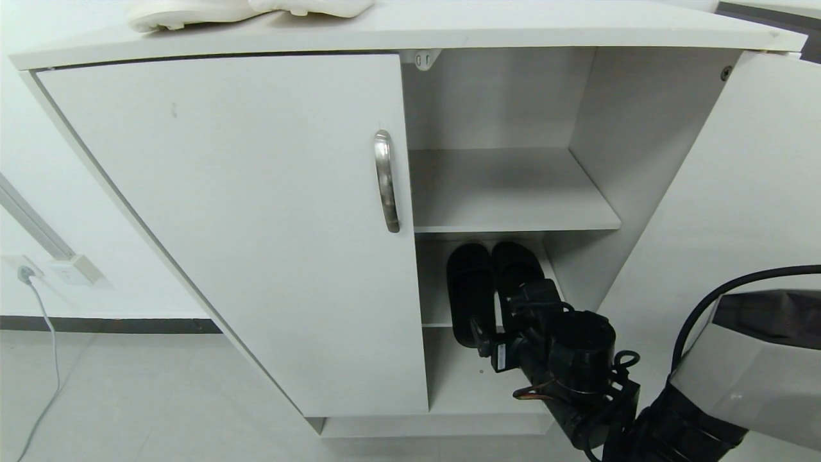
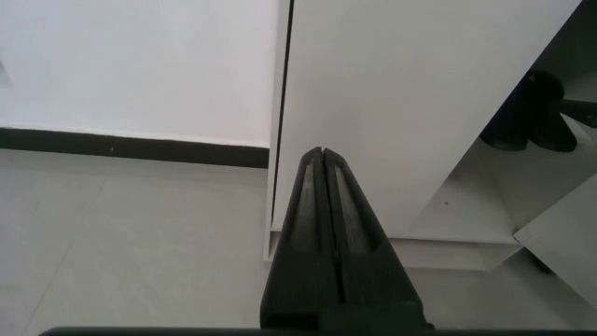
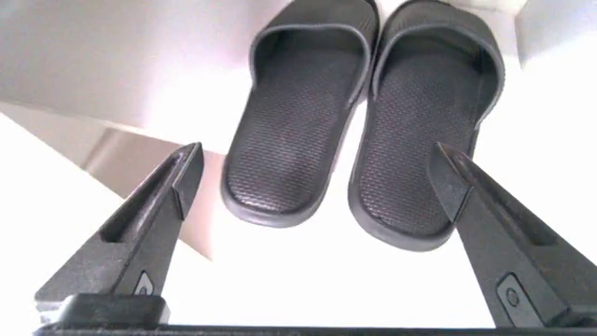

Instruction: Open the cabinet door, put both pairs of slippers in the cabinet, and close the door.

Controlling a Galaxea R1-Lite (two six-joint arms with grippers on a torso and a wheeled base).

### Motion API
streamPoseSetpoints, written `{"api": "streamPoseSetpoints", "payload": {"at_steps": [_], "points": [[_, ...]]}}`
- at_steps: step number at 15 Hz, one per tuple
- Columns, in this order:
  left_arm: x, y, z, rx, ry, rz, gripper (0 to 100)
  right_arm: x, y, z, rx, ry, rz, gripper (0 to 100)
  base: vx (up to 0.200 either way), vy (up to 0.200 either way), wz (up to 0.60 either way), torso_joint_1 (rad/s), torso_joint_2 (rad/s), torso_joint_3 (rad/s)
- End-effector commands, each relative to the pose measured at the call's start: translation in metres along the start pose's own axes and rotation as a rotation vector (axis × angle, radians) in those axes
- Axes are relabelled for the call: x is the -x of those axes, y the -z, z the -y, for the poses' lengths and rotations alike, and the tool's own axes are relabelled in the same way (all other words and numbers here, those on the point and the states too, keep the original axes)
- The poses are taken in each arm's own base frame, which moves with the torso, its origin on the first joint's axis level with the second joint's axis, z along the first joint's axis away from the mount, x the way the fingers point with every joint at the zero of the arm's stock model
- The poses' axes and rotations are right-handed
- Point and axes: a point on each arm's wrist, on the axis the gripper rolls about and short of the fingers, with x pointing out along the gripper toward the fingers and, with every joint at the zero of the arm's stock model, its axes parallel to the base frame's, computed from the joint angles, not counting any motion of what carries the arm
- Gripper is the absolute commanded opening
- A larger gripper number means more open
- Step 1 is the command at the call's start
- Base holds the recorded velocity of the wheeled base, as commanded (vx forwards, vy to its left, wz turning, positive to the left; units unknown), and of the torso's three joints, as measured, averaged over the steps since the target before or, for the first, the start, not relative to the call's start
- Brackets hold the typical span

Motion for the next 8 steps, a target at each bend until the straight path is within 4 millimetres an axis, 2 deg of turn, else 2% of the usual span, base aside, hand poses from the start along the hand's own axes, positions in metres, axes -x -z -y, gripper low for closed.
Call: {"api": "streamPoseSetpoints", "payload": {"at_steps": [1,4,8], "points": [[-0.0001,0.0,0.0,0.001,0.0,-0.001,0,0.004,-0.0034,-0.0029,-0.002,-0.014,0.007,100,0.0,0.0,0.0,0.0,0.0,0.0],[-0.0001,0.0,0.0,0.001,0.0,-0.001,0,0.0029,-0.0039,-0.0041,-0.001,-0.016,0.011,100,0.0,0.0,0.0,0.0,0.0,0.0],[-0.0001,0.0,0.0,0.001,0.0,-0.001,0,0.0032,-0.0029,-0.0039,0.0,-0.016,0.008,100,-0.2,0.0,0.0,0.005,0.0,0.001]]}}
